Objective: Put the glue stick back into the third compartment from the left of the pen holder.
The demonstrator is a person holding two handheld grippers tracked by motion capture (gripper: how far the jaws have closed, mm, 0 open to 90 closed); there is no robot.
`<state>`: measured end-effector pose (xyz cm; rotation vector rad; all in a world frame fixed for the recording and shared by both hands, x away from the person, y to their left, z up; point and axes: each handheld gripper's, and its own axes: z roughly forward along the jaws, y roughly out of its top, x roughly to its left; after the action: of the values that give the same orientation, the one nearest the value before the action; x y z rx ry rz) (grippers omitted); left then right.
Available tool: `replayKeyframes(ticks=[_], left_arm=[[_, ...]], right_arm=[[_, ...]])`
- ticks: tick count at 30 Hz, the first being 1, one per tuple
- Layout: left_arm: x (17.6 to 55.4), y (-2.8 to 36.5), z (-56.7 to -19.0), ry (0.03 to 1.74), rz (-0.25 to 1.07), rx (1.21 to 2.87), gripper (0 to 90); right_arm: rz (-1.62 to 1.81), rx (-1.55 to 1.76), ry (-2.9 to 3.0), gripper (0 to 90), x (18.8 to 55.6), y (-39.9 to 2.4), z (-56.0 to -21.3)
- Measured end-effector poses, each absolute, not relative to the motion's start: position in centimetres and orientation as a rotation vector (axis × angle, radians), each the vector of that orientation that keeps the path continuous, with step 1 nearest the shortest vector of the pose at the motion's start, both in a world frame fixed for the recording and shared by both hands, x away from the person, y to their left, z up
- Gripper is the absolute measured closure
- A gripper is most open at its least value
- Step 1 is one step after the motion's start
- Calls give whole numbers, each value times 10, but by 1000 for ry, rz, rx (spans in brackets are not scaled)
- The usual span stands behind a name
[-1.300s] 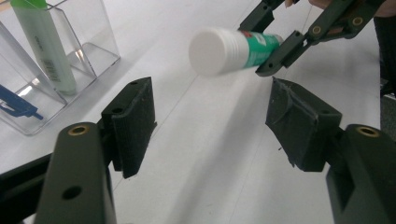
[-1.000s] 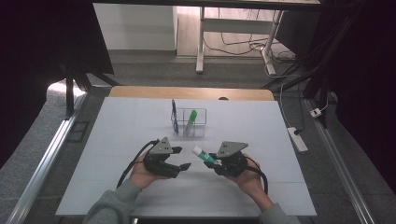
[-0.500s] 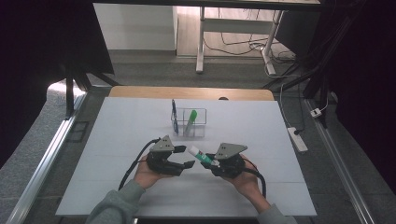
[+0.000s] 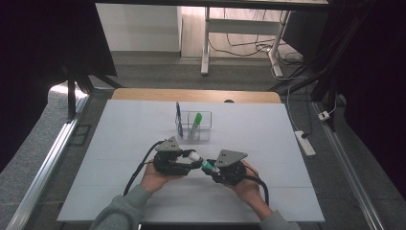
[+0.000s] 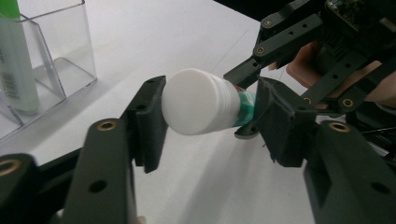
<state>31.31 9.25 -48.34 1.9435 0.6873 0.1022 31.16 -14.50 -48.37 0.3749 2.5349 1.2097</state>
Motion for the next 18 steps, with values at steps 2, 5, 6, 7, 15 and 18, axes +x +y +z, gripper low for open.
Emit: replayKeyframes(ticks=[2, 5, 6, 7, 15, 18], left_arm=[[314, 93, -484, 694, 95, 1943, 468], [315, 94, -483, 696, 77, 1925, 492], [315, 94, -483, 697, 73, 1923, 497], [315, 94, -483, 697, 68, 1919, 501], [315, 96, -482, 689, 10, 1874, 580], [314, 95, -482, 685, 6, 1862, 588]], right_arm=[[1217, 379, 2531, 660, 312, -145, -484], [1210, 373, 2528, 659, 312, -145, -485], [1205, 370, 2527, 659, 312, -145, -485], [1198, 371, 2525, 659, 311, -144, -485], [1184, 356, 2527, 659, 310, -142, -488], [1183, 352, 2522, 659, 310, -143, -488]])
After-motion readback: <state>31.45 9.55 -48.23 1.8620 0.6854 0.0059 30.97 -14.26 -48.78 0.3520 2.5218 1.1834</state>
